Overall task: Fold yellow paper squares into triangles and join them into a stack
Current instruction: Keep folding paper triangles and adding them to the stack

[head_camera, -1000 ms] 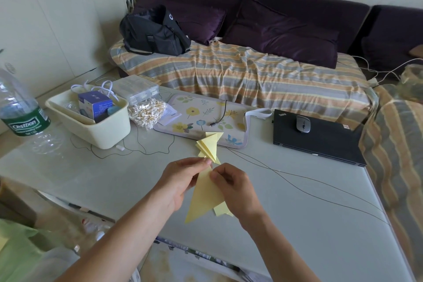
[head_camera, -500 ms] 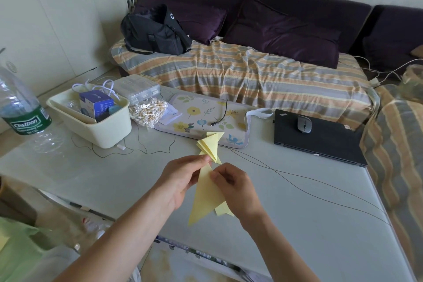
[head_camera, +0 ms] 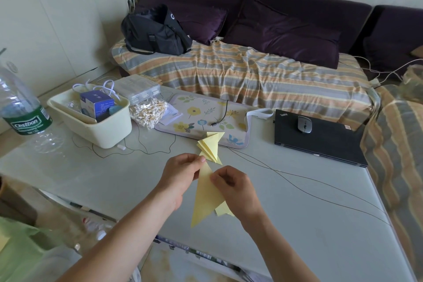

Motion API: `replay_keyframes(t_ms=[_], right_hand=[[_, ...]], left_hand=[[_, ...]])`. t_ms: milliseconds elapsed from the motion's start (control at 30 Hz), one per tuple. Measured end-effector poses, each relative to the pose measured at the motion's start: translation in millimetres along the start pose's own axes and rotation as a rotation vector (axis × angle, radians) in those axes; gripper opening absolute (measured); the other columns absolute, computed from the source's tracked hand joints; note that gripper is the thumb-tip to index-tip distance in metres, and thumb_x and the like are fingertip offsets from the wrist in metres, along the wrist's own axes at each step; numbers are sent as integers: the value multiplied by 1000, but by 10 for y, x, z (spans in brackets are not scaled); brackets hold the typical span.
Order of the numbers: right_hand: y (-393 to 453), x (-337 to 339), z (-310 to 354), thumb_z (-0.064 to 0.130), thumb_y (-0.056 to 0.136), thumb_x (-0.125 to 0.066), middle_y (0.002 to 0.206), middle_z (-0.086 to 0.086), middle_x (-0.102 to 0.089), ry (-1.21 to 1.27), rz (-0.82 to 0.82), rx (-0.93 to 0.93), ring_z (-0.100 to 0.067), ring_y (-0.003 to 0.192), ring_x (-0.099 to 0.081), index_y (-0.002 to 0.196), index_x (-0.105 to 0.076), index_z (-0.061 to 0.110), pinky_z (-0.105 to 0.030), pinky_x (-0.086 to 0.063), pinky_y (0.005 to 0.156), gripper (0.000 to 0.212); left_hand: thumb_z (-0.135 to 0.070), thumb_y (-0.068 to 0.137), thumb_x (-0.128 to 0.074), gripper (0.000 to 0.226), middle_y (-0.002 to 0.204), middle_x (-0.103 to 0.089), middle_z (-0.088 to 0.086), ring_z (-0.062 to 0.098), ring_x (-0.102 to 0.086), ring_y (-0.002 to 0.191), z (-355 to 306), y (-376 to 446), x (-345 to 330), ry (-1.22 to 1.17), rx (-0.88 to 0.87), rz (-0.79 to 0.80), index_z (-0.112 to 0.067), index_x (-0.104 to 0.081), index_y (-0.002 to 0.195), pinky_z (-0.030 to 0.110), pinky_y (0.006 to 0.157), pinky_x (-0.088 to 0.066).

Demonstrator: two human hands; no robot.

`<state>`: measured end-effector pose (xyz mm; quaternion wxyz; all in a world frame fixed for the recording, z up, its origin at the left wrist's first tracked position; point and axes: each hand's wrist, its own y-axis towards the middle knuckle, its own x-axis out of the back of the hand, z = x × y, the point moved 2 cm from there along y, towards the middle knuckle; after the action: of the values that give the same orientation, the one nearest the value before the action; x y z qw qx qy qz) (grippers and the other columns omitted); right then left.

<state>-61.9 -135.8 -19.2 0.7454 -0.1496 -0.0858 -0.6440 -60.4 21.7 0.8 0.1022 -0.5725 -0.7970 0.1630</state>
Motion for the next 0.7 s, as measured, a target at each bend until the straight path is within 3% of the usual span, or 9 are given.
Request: replay_keyframes(t_ms=[233, 333, 433, 567, 700], right_hand=[[40, 3, -69, 23, 94, -67, 69, 9, -67, 45, -2, -95, -3, 58, -57, 82, -72, 17, -24, -47, 66, 13], [49, 12, -94, 21, 95, -65, 71, 4, -67, 29, -40, -113, -6, 58, -57, 83, -71, 17, -23, -47, 64, 14], [54, 32, -102, 21, 95, -64, 74, 2, -68, 36, -72, -124, -6, 59, -57, 84, -70, 16, -21, -46, 62, 13], [42, 7, -85, 28, 93, -66, 79, 4, -68, 69, -3, -131, -10, 68, -58, 83, -70, 20, -25, -47, 66, 13], [13, -13, -44, 36, 93, -68, 81, 4, -72, 65, 20, -98, -7, 68, -60, 84, -70, 23, -23, -47, 60, 17]], left_hand=[[-22, 105, -55, 19, 84, -64, 10, 25, -58, 79, 70, 117, 34, 36, 10, -85, -8, -63, 95, 44, 99, -52], [-25, 102, -62, 20, 88, -69, 8, 24, -65, 79, 72, 82, 17, 21, -2, -55, -5, -64, 101, 35, 89, -57], [-23, 98, -67, 20, 99, -76, 16, 27, -70, 85, 87, 56, -4, 85, -6, 11, -4, -71, 100, 37, 90, -61], [-20, 89, -78, 8, 85, -79, 8, 30, -75, 84, 78, 46, 32, 230, -108, -18, -13, -77, 86, 39, 85, -62], [-21, 84, -83, 4, 77, -78, -1, 19, -74, 76, 67, -2, 15, 318, -154, 12, -19, -79, 83, 29, 73, -61]])
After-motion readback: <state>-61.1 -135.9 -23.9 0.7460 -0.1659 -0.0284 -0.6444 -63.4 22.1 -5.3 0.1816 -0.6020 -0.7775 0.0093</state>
